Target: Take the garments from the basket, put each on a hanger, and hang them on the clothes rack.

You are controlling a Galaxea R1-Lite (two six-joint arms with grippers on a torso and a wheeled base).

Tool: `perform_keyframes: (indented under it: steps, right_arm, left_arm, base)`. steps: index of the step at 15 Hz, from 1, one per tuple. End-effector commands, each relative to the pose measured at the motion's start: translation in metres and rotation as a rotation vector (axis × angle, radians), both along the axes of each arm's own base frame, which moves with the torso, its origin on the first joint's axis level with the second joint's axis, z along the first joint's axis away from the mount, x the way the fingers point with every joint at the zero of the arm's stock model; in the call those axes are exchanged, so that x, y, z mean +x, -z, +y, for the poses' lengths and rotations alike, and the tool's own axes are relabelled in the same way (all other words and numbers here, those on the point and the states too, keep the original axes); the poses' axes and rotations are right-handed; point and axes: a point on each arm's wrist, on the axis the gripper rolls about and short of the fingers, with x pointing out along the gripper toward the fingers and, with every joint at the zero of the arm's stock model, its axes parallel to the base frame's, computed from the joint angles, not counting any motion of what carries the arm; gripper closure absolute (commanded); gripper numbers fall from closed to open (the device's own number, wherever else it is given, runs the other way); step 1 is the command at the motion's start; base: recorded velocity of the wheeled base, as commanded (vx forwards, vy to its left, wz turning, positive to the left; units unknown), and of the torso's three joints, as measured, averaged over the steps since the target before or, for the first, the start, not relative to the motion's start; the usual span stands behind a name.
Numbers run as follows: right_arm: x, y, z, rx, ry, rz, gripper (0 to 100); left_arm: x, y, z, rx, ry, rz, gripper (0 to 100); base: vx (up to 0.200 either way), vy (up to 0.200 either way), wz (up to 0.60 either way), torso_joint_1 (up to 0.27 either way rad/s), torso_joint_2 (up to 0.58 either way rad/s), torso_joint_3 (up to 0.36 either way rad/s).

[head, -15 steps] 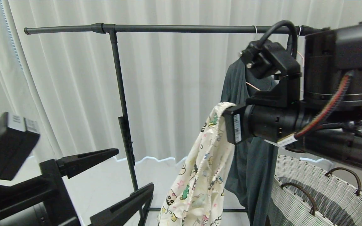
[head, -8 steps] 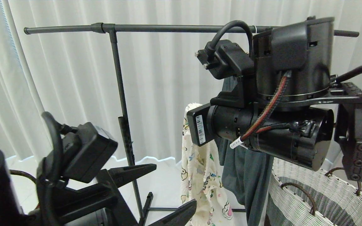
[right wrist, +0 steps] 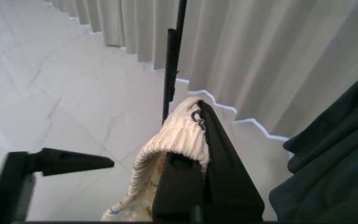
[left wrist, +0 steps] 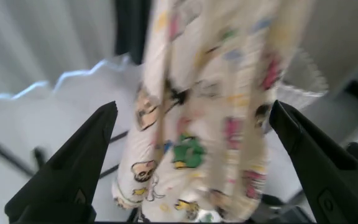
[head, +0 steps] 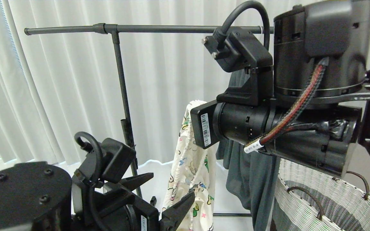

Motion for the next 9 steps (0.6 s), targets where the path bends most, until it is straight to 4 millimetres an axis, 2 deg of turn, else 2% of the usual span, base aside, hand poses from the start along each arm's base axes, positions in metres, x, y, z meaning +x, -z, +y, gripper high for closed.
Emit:
perform_keyframes:
  steps: [1,5,9]
  right_arm:
    - [-0.003,-0.005,-0.003,0.013,-0.004,-0.006,100]
    - [-0.011,-0.008,-0.002,0.019,-0.027,-0.01,100]
    - [-0.021,-0.012,-0.006,0.014,-0.05,-0.008,100]
  left_arm:
    - [-0.005,0.007,0.006,-0.016,-0.013,0.021,0]
    - [-0.008,0.001,0.012,-0.092,-0.035,0.025,0]
    - [-0.01,0.027,0.018,-0.046,-0.062,0.101,0]
  base:
    - [0.0,0.0,0.0,0.0,0.0,0.0]
    - [0.0,0.0,0.0,0.0,0.0,0.0]
    - [0.0,0.0,0.0,0.0,0.0,0.0]
